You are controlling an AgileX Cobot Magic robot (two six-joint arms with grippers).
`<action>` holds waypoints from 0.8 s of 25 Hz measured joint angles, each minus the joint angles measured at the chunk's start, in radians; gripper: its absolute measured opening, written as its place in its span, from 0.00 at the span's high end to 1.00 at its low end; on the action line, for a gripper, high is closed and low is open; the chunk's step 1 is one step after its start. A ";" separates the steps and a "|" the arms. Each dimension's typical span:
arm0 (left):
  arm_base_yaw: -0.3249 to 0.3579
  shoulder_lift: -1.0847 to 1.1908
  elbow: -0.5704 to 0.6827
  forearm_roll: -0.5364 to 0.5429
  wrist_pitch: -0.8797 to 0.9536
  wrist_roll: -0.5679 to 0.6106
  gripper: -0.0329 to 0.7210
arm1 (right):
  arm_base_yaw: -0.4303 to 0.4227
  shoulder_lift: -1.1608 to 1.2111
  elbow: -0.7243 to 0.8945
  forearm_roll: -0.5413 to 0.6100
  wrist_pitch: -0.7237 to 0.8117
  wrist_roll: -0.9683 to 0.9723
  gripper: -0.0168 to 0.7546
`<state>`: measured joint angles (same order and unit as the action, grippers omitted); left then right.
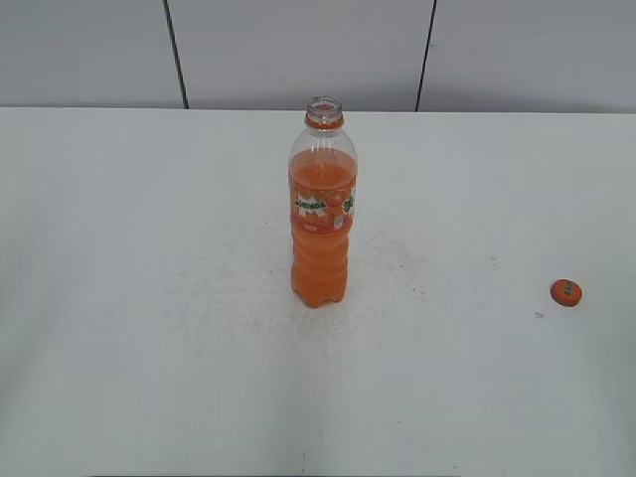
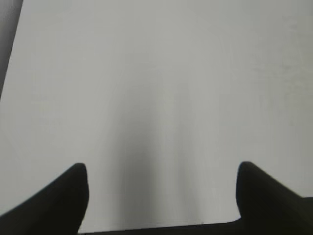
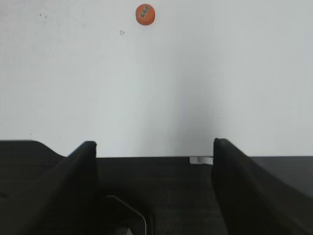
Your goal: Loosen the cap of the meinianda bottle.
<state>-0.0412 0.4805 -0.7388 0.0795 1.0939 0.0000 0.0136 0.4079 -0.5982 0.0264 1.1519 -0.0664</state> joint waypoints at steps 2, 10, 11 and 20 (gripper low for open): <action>0.000 -0.083 0.037 -0.034 -0.012 0.062 0.21 | 0.000 -0.078 0.046 -0.005 -0.026 -0.001 0.27; 0.000 -0.384 0.168 -0.080 -0.052 0.100 0.21 | 0.000 -0.327 0.131 -0.012 -0.080 -0.066 0.27; 0.000 -0.417 0.168 -0.080 -0.053 0.101 0.21 | 0.000 -0.348 0.132 -0.013 -0.083 -0.069 0.27; 0.000 -0.487 0.169 -0.112 -0.054 0.101 0.22 | 0.000 -0.416 0.150 -0.018 -0.113 -0.086 0.27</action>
<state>-0.0412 -0.0068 -0.5695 -0.0321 1.0402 0.1008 0.0136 -0.0083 -0.4483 0.0081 1.0392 -0.1522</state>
